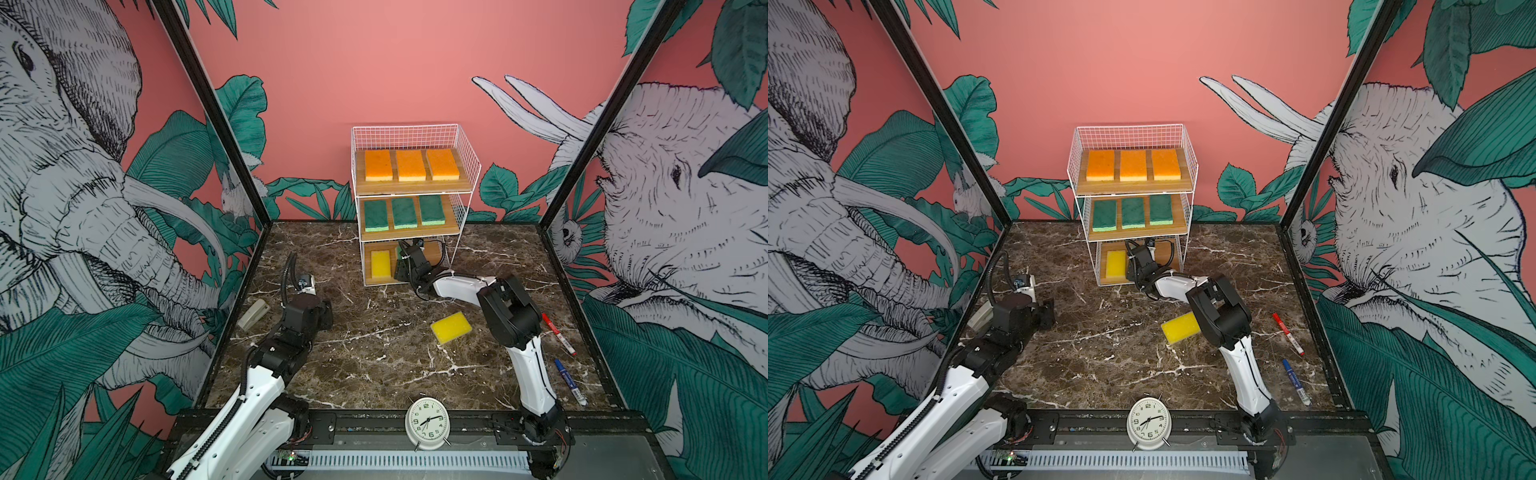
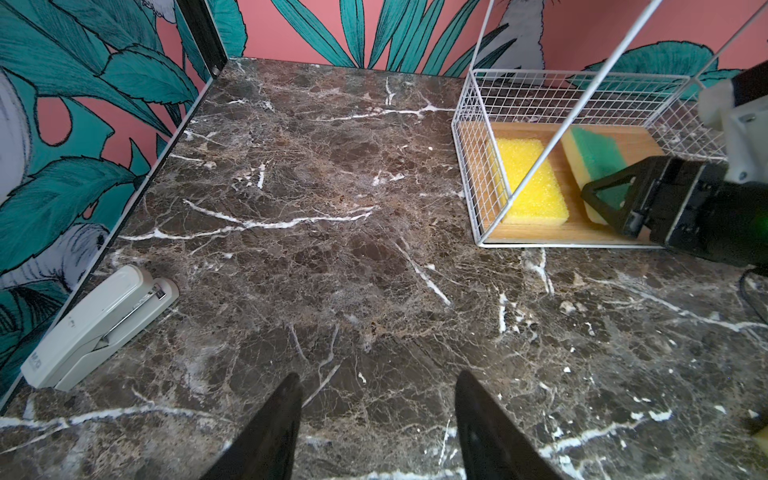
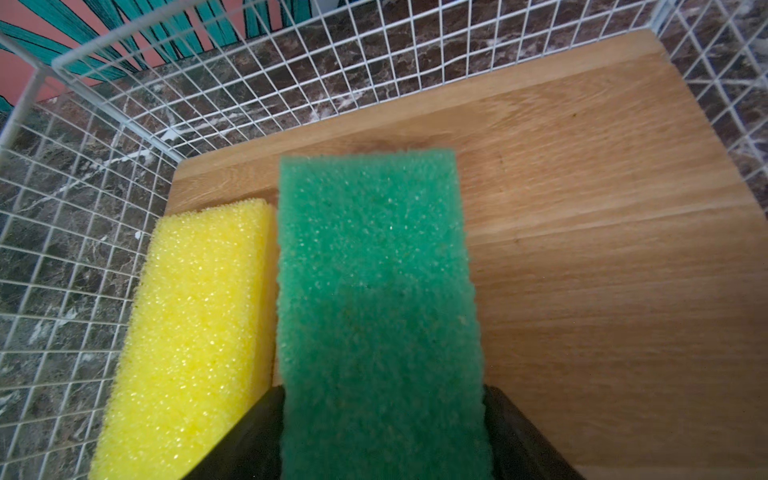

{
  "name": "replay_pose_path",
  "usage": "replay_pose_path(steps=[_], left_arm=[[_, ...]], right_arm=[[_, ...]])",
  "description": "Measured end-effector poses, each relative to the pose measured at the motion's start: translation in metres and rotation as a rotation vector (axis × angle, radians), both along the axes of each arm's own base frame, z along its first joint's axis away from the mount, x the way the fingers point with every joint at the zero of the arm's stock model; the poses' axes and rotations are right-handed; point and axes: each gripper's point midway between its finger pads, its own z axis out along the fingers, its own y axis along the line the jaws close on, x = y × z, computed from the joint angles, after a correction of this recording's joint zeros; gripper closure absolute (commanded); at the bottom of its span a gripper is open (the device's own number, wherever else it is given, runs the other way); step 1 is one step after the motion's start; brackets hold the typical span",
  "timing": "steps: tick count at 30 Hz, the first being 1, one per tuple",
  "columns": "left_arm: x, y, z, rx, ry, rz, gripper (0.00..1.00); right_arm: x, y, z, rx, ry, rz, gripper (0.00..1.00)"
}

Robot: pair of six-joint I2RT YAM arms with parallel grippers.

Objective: Place and organize the cleaning sponges onto the shelf
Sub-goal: 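Lower the green sponge beside the yellow sponge and open the right gripper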

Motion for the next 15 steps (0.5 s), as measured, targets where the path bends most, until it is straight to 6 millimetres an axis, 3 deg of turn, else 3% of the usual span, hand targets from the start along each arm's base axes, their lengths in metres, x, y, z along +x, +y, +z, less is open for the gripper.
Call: replay_pose_path(steps=[15], left_arm=[[-0.0002, 0.0013, 0.0003, 0.003, -0.001, 0.006, 0.39]], right_arm=[[0.0002, 0.0015, -0.0005, 0.002, 0.006, 0.004, 0.22]])
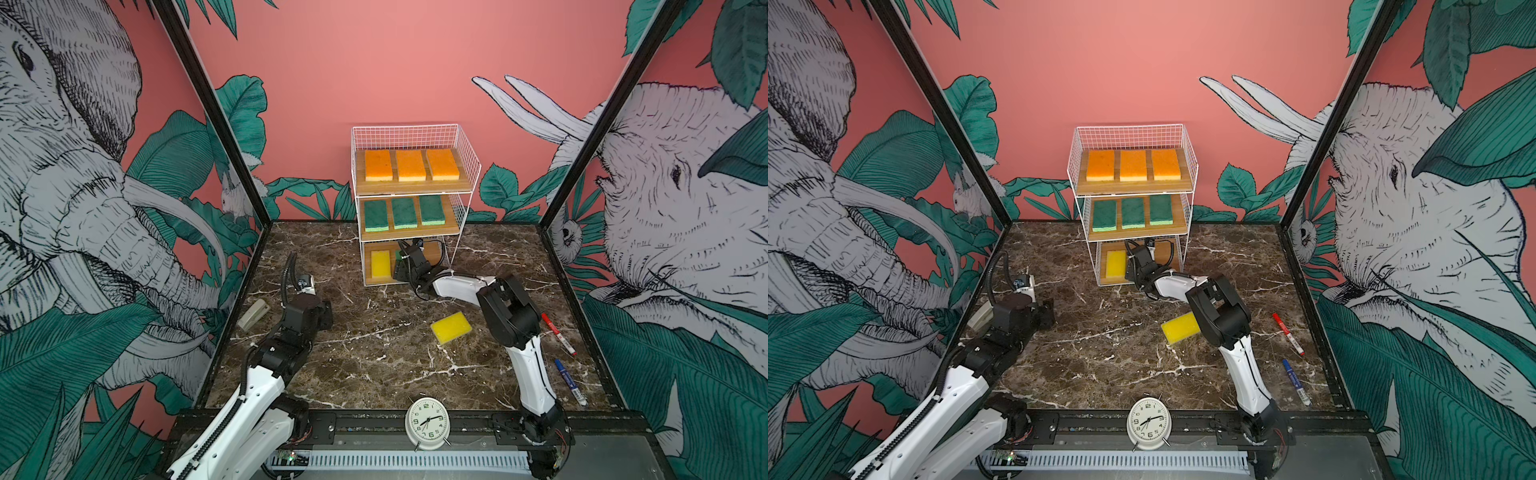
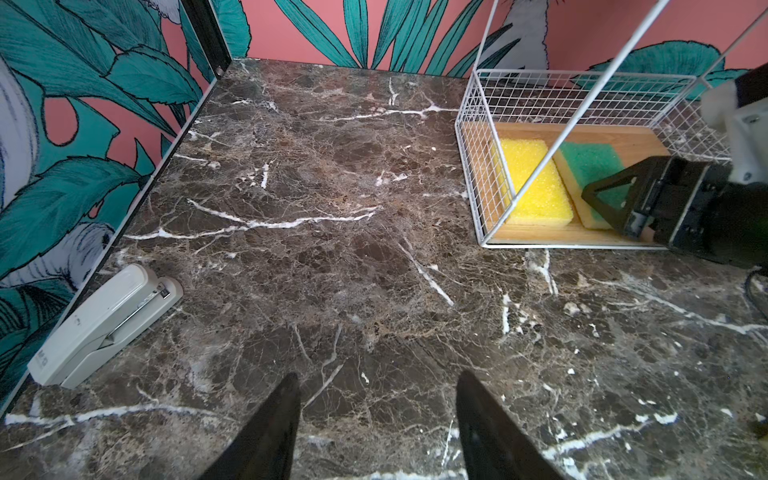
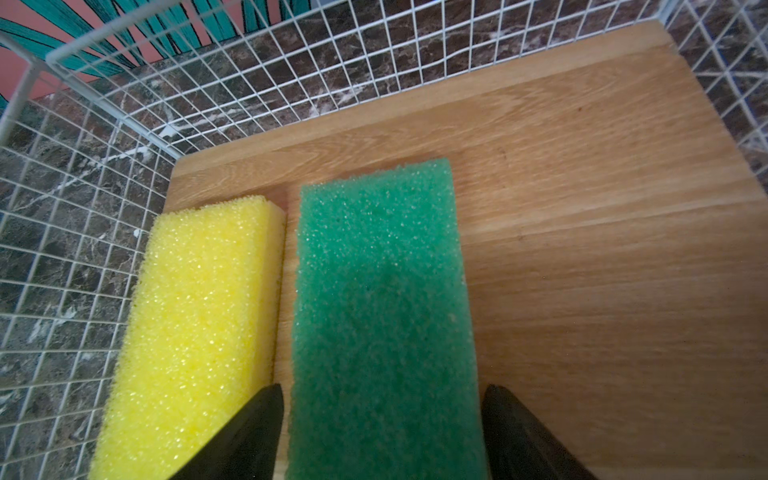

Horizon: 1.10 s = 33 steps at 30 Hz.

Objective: Place and organize the cleaning sponges onto the shelf
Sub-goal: 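Lower the green sponge beside the yellow sponge and open the right gripper, then withdraw the right gripper from the shelf toward the yellow sponge on the table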

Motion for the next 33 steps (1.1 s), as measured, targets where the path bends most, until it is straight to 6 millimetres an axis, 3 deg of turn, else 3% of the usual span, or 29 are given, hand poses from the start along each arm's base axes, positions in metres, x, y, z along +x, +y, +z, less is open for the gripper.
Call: replay_pose_path(steps=[12, 19, 33], left_arm=[[-0.004, 0.001, 0.004, -0.006, -0.013, -0.001, 0.39], [-0.009, 0.004, 0.011, -0.015, -0.035, 0.0, 0.39], [-0.013, 0.005, 0.009, -0.009, -0.022, 0.001, 0.39]], right_arm=[[-0.023, -0.017, 0.009, 0.018, -0.017, 0.002, 0.17], [-0.024, -0.016, 0.028, 0.051, -0.058, 0.011, 0.17], [-0.019, -0.005, 0.026, 0.059, -0.045, 0.045, 0.18]])
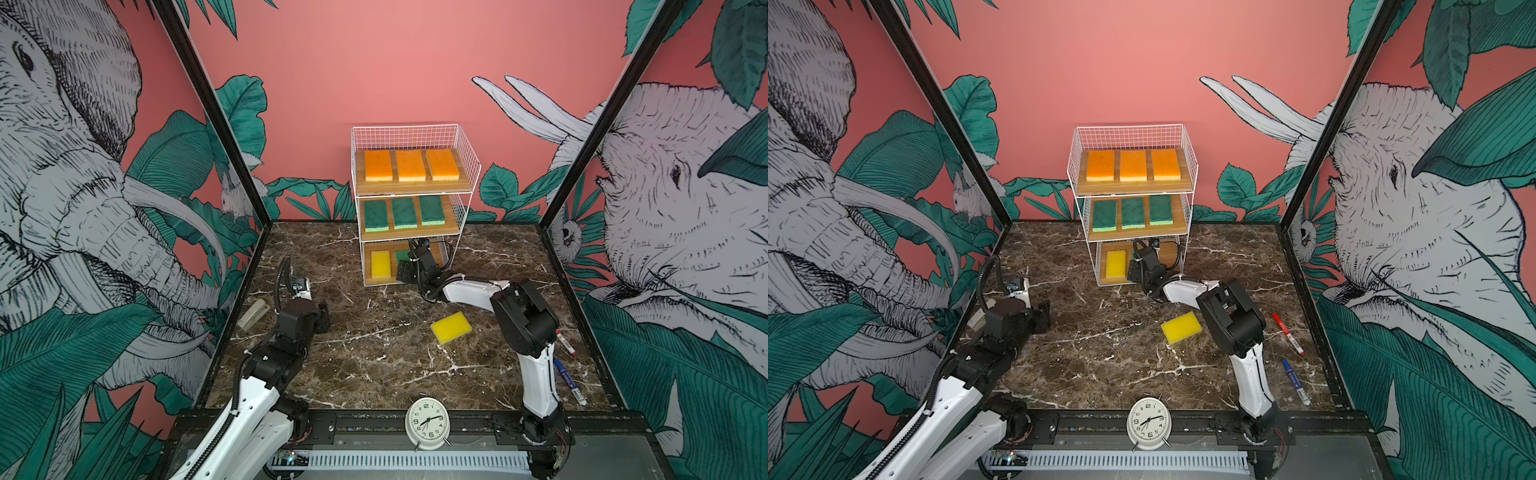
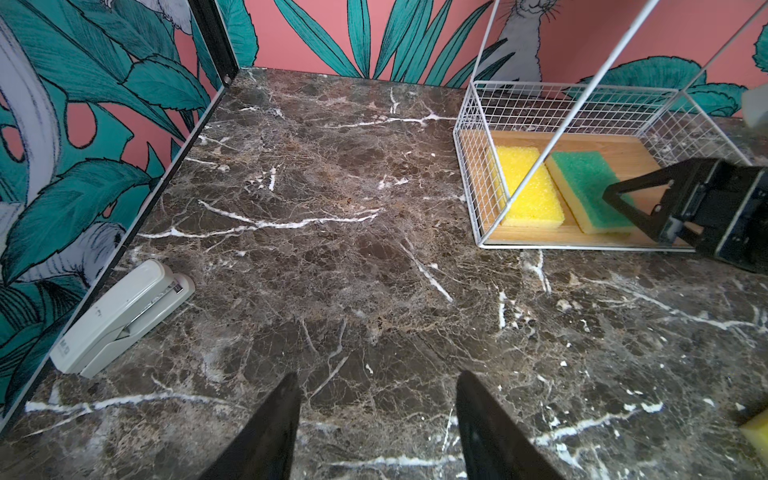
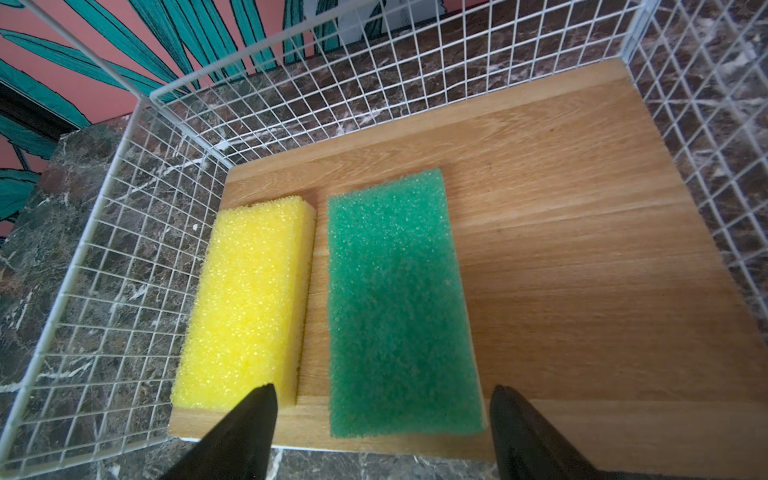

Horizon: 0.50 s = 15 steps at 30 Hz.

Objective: Place and organize the cleaning sponges onto the shelf
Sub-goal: 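Withdraw the right gripper from the shelf toward the yellow sponge on the table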

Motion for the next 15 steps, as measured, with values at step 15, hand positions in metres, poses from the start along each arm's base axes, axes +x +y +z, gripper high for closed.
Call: replay_pose_path(steps=[15], left_arm=[[-0.001, 0.0004, -0.0009, 0.002, 0.005, 0.0, 0.39]], right_arm=[[0.0018, 0.0089, -0.01, 0.01, 0.032, 0.023, 0.17]])
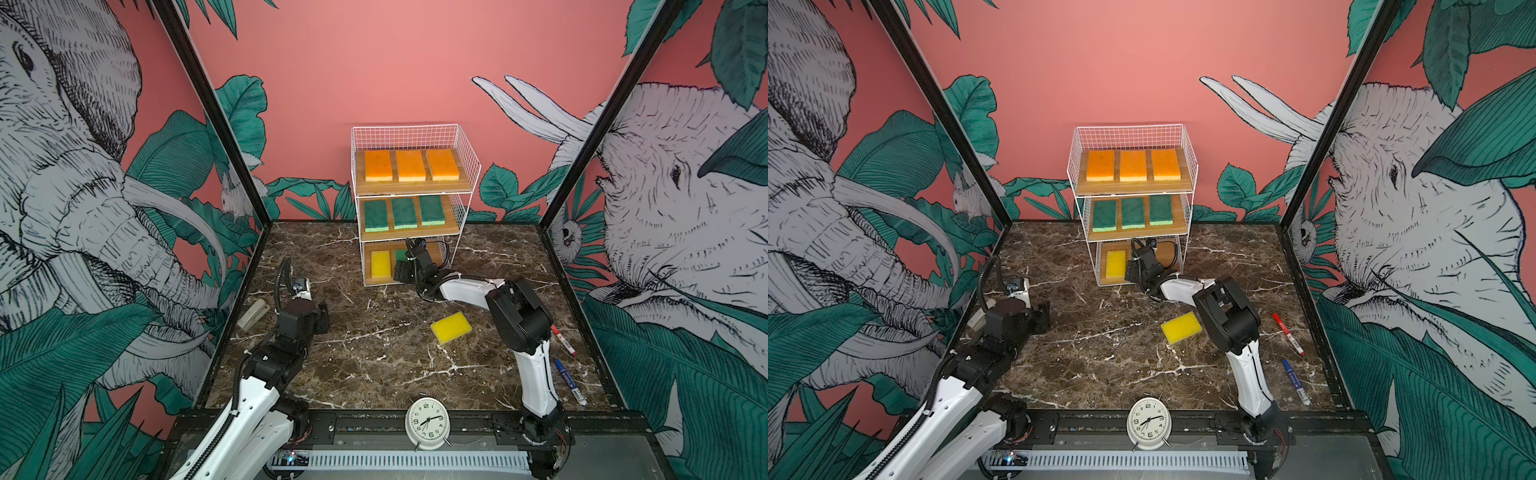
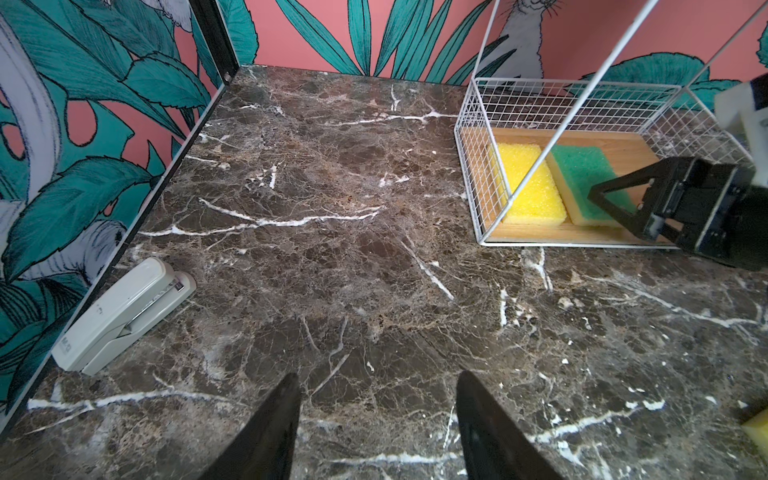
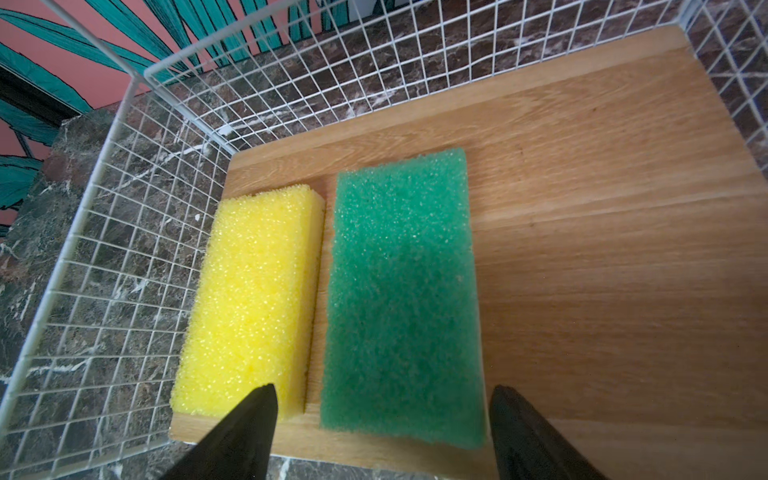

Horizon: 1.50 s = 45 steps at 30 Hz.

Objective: Place and organize the cleaning sponges onto the shelf
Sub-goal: 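Withdraw the right gripper from the shelf toward the yellow sponge on the table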

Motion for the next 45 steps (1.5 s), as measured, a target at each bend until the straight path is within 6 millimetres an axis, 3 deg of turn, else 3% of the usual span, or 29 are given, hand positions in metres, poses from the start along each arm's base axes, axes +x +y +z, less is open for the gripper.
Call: replay_pose_path(steps=[8, 16, 21, 27, 32, 38, 45], left_arm=[[-0.001, 0.0, 0.0, 0.0, -0.001, 0.0, 0.39], [-0.002, -0.001, 0.001, -0.006, 0.005, -0.011, 0.39], [-0.003, -0.006, 0.0, -0.022, 0.013, -0.03, 0.39], [-0.005, -0.014, -0.01, -0.042, 0.059, -0.063, 0.39], [-0.011, -0.019, -0.017, -0.053, 0.096, -0.088, 0.39], [-0.016, -0.042, -0.027, -0.064, 0.142, -0.163, 0.39], [-0.02, -0.053, -0.031, -0.093, 0.165, -0.179, 0.39]], right_arm=[[-0.011, -0.012, 0.002, -0.023, 0.003, -0.011, 0.16], [-0.032, -0.035, 0.048, -0.03, -0.045, -0.018, 0.12], [-0.06, -0.06, 0.062, -0.068, -0.014, -0.048, 0.12], [-0.111, -0.096, 0.052, -0.116, 0.075, -0.099, 0.12], [-0.153, -0.114, 0.046, -0.121, 0.147, -0.129, 0.13], [-0.192, -0.134, 0.03, -0.127, 0.25, -0.202, 0.14], [-0.23, -0.126, 0.008, -0.116, 0.35, -0.259, 0.12]])
